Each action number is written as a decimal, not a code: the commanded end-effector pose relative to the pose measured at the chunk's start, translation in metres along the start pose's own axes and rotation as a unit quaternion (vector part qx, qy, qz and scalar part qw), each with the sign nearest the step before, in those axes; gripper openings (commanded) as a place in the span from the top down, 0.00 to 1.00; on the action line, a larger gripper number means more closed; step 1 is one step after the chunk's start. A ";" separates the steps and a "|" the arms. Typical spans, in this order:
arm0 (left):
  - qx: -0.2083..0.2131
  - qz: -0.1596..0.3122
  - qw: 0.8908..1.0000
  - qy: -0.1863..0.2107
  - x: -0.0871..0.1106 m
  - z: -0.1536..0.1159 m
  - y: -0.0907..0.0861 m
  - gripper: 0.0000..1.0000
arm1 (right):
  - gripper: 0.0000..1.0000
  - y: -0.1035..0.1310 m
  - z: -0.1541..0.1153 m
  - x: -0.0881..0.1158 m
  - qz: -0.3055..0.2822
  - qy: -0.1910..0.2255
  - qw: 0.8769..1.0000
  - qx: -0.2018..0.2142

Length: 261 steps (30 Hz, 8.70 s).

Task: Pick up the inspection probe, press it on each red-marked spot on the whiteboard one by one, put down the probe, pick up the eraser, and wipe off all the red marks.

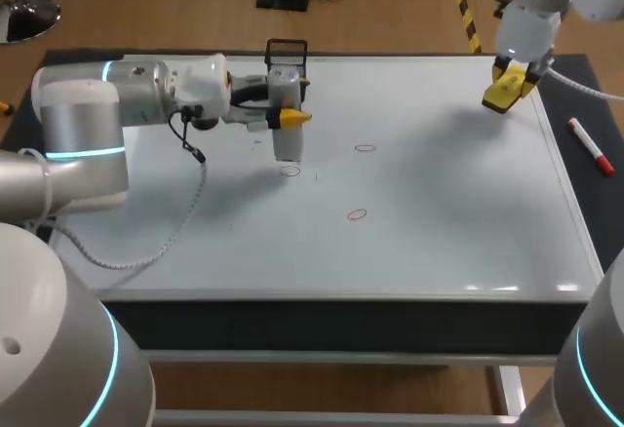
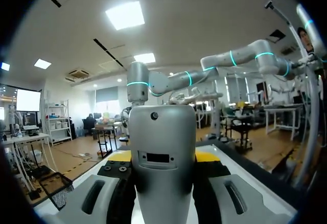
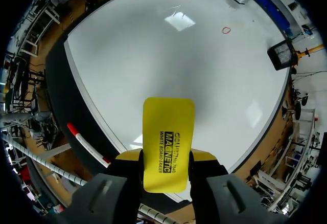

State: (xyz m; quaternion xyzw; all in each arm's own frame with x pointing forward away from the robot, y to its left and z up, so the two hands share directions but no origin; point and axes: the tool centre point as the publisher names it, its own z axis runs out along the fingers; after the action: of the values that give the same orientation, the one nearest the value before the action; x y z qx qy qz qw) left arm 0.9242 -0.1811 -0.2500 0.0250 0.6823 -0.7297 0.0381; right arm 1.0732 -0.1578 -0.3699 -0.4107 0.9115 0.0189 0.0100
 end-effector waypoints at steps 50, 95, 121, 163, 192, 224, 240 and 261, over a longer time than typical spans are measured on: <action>0.008 -0.025 0.999 0.032 -0.003 0.002 0.041 1.00 | 1.00 -0.001 -0.001 0.000 -0.001 0.001 1.000 0.000; -0.032 -0.002 0.983 -0.183 -0.021 -0.235 -0.018 1.00 | 1.00 -0.001 -0.001 0.000 -0.001 0.001 1.000 0.000; -0.029 -0.014 0.979 -0.201 -0.024 -0.252 -0.016 1.00 | 1.00 0.094 -0.005 -0.045 -0.114 -0.027 0.993 -0.012; -0.029 -0.014 0.979 -0.201 -0.024 -0.252 -0.016 1.00 | 1.00 0.394 0.032 -0.208 -0.485 0.013 0.874 -0.005; -0.029 -0.014 0.979 -0.201 -0.024 -0.252 -0.016 1.00 | 1.00 0.401 0.078 -0.236 -0.481 0.010 0.876 -0.039; -0.029 -0.014 0.979 -0.201 -0.024 -0.252 -0.016 1.00 | 1.00 0.325 0.088 -0.194 -0.407 0.026 0.913 -0.018; -0.029 -0.014 0.979 -0.201 -0.024 -0.252 -0.016 1.00 | 1.00 0.247 0.018 -0.173 -0.349 0.002 0.937 -0.030; -0.029 -0.014 0.979 -0.201 -0.024 -0.252 -0.016 1.00 | 1.00 0.054 0.000 -0.074 -0.132 0.009 0.991 0.001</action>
State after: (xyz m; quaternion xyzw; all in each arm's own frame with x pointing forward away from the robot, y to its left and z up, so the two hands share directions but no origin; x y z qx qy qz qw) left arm 0.9423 0.0721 -0.2486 -0.1334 0.6827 -0.6994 0.1639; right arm 1.0875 -0.0414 -0.3679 -0.5289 0.8486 0.0059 0.0003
